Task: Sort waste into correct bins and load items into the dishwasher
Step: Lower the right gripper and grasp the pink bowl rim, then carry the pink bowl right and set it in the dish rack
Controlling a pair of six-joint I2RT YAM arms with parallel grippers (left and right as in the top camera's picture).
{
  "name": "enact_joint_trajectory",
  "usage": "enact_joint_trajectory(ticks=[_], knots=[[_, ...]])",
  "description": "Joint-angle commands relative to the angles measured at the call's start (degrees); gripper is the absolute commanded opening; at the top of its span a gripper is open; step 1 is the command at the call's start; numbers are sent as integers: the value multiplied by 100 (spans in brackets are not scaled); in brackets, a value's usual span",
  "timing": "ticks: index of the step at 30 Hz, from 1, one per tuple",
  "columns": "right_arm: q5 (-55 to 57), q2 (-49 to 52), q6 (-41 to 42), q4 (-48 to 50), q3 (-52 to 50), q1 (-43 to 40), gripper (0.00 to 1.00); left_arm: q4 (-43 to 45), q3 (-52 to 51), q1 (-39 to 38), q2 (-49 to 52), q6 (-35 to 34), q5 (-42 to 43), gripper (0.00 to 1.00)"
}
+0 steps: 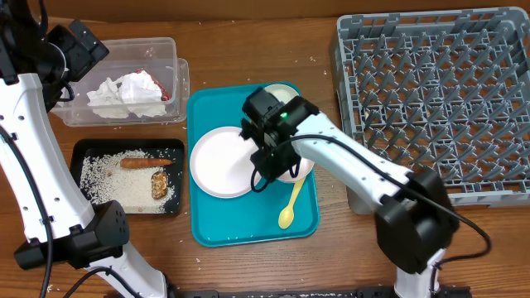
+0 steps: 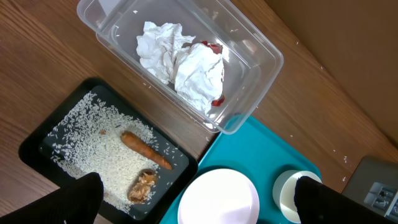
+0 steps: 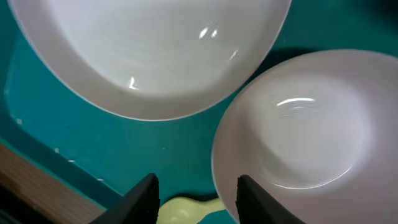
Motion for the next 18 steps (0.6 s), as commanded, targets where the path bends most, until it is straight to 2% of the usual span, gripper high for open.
enact_joint_trajectory(ticks=[1,5,8,12,18], knots=[[227,396,-63,4,-114,28,42,-4,11,-39,17,-76,-79,100],[264,562,-103,-13,-116,28,41,-4,11,-39,17,-76,-79,100],[267,564,-105,-13,-116,28,34,-4,11,-39,17,-76,-79,100],[262,564,-81,-15,-107,28,5,-4,11,-39,17,-76,-79,100],[-614,507,46,-699,713,28,4,-4,11,-39,17,-76,-79,100]])
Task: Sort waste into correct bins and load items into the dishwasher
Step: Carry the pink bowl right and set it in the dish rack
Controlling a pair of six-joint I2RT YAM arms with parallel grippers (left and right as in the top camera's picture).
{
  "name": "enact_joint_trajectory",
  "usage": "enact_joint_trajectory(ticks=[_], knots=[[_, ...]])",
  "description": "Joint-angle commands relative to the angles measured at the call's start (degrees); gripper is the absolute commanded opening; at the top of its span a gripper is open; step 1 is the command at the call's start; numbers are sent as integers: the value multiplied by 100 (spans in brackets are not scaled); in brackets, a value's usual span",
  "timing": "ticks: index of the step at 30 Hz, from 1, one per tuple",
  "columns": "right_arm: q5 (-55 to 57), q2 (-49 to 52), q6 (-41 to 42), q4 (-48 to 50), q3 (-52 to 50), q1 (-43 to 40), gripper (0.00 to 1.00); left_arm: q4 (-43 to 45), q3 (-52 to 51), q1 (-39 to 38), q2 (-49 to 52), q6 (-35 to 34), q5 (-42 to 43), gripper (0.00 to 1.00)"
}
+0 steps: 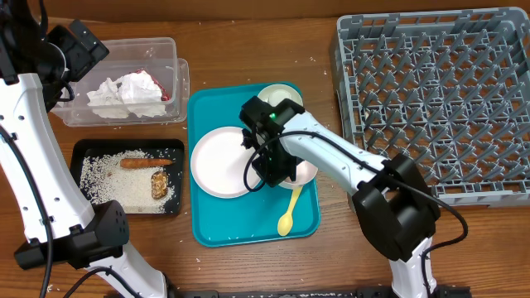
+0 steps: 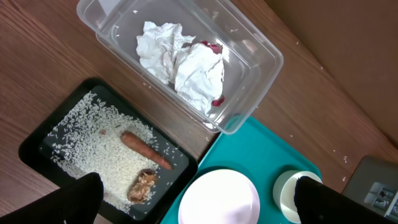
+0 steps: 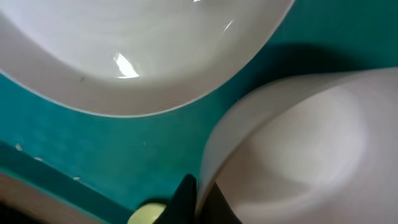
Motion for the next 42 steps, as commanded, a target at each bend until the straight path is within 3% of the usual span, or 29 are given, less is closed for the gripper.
enact_joint_trajectory(ticks=[1,12,17,24,31,36,39,42], knots=[[-715,-87,61,-382,647,0,4,-7,11,-39,17,-76,-79,100],[-715,-1080,221,-1309,2415,-411,4,-7,11,-39,17,-76,-79,100],[-748,-1738,437,-1102,2535,-1670,3,-7,11,-39,17,-76,-79,100],[-2232,-1786,-155,-605,2531,-4229,4,-7,11,-39,17,-76,-79,100],[-5512,-1019,-1178,431,2529,-6290,4,-7,11,-39,17,-76,-79,100],[-6804,-229,-1172,1445,2529,-6682,4,-7,11,-39,17,-76,-79,100],[-7206,243,-852,2277,2529,-6738,4,-7,11,-39,17,-76,-79,100],[-7206,756,177,3399,2529,-6787,4,-7,11,-39,17,-76,-79,100]])
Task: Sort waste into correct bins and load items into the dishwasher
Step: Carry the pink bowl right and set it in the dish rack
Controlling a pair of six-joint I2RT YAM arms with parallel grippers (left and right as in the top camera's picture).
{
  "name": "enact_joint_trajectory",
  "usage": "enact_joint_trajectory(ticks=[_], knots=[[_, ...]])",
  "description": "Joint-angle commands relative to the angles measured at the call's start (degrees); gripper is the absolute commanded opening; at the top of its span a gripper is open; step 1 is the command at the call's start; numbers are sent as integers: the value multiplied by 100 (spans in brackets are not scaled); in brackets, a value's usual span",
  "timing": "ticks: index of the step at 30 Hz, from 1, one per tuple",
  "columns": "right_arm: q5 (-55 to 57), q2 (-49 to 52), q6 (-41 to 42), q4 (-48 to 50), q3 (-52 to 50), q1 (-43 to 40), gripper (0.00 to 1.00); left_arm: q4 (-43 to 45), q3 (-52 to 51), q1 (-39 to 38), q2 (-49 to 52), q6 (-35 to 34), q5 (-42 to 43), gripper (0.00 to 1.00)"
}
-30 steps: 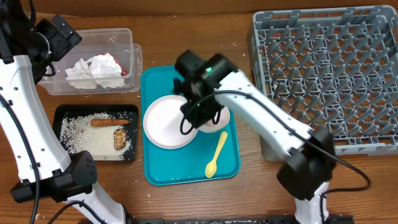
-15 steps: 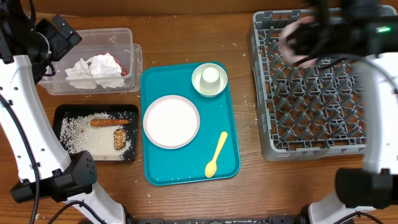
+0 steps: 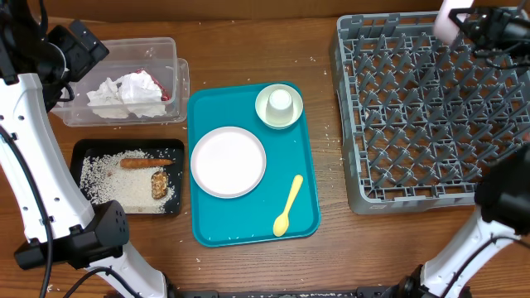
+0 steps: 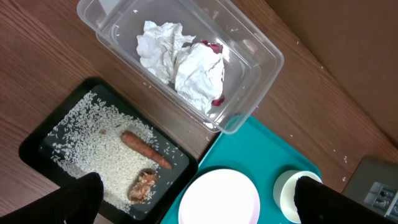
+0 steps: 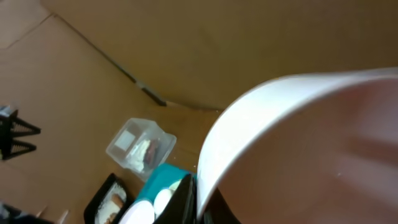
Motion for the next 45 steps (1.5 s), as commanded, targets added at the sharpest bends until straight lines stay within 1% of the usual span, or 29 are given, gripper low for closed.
enact_joint_trajectory(ticks=[1,3,5,7,9,13,16,20,22,24,26,28,30,35,39,42,45], knots=[[-645,514,1143,883,70,-26,4,-2,11,-39,17,-76,-79,100],[-632,769,1668,1390,70,-59,4,-2,11,-39,17,-76,-79,100],[-474,951,2221,1700,70,-101,4,-2,11,-39,17,-76,-79,100],[-247,1084,2450,1749,70,-179,4,-2,11,-39,17,-76,-79,100],[44,1156,2577,1550,70,-326,4,-2,11,-39,17,-76,-79,100],[61,1198,2627,1152,70,-555,4,-2,11,-39,17,-76,-79,100],[291,1198,2634,846,70,-691,5,-2,11,-39,17,-76,-79,100],[450,1198,2562,468,70,-837,5,-2,11,-39,17,-76,-79,100],[433,1198,2522,402,70,-841,4,-2,11,-39,17,-76,-79,100],[234,1198,2527,479,70,-841,4,-2,11,-39,17,-76,-79,100],[-278,1198,2577,767,70,-826,4,-2,11,-39,17,-76,-79,100],[-577,1198,2850,1119,70,-796,4,-2,11,-39,17,-76,-79,100],[-601,1198,3130,1403,70,-732,4,-2,11,-39,17,-76,-79,100],[-118,1235,3123,1257,70,-503,4,-2,11,-39,17,-76,-79,100],[22,1377,3128,1161,68,-330,4,-2,11,-39,17,-76,-79,100],[717,1390,3123,721,66,-315,4,-2,11,-39,17,-76,-79,100],[765,1390,3128,616,66,-433,4,-2,11,-39,17,-76,-79,100]])
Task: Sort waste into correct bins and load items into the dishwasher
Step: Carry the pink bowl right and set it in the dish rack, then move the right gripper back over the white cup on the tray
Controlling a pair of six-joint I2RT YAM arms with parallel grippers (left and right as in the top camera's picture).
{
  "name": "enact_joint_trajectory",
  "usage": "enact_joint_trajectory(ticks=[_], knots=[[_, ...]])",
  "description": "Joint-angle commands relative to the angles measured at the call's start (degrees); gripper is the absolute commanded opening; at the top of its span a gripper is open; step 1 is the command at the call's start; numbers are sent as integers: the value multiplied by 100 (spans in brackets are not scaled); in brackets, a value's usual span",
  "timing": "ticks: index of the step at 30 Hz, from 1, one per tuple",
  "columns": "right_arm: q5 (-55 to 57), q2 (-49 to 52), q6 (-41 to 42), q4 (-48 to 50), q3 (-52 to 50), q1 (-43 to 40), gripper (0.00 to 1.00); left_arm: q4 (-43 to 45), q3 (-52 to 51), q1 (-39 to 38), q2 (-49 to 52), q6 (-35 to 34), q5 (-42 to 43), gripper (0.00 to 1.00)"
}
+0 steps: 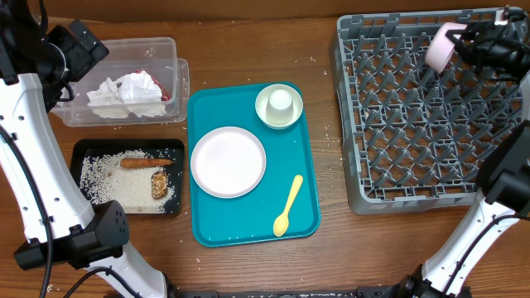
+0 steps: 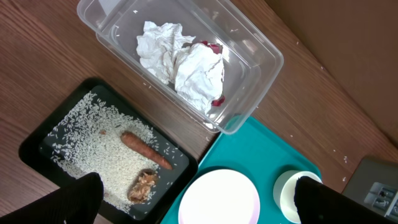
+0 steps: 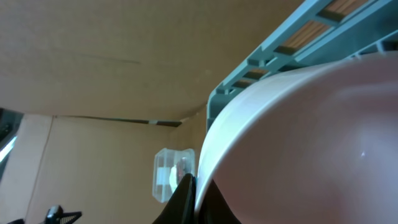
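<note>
My right gripper (image 1: 460, 36) is shut on the rim of a white bowl (image 1: 440, 46). It holds the bowl tilted on edge over the far right part of the grey dish rack (image 1: 414, 141). In the right wrist view the bowl (image 3: 311, 137) fills most of the frame, with the fingers (image 3: 186, 198) pinching its rim. A white plate (image 1: 228, 161), a cup in a small pale green dish (image 1: 279, 105) and a yellow spoon (image 1: 288, 207) lie on the teal tray (image 1: 207, 228). My left gripper (image 2: 199, 205) hangs open high over the bins.
A clear bin (image 1: 124, 83) holding crumpled tissue stands at the back left. In front of it is a black tray (image 1: 124, 178) with rice, a sausage and a food scrap. The rack's upright tines cover its whole floor.
The bowl in my right gripper has come down from the frame's top edge and now sits lower, among the rack's far right tines. The left arm has not moved.
My right gripper stood open over the bowl on the teal tray, then was shut on its rim. Later the bowl was off the tray, held above the rack's far edge. Now it is lower, over the rack's back right. The left arm stayed still throughout.
</note>
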Motion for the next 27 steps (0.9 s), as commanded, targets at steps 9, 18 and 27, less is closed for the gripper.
enact_joint_trajectory(ticks=[9,18,27], knots=[[308,-90,33,-376,299,-831,27,-4,11,-39,17,-76,-79,100],[2304,-654,-531,-2726,2168,-1231,56,-4,11,-39,17,-76,-79,100],[4616,-1469,-619,-4419,3644,-765,60,-4,11,-39,17,-76,-79,100]])
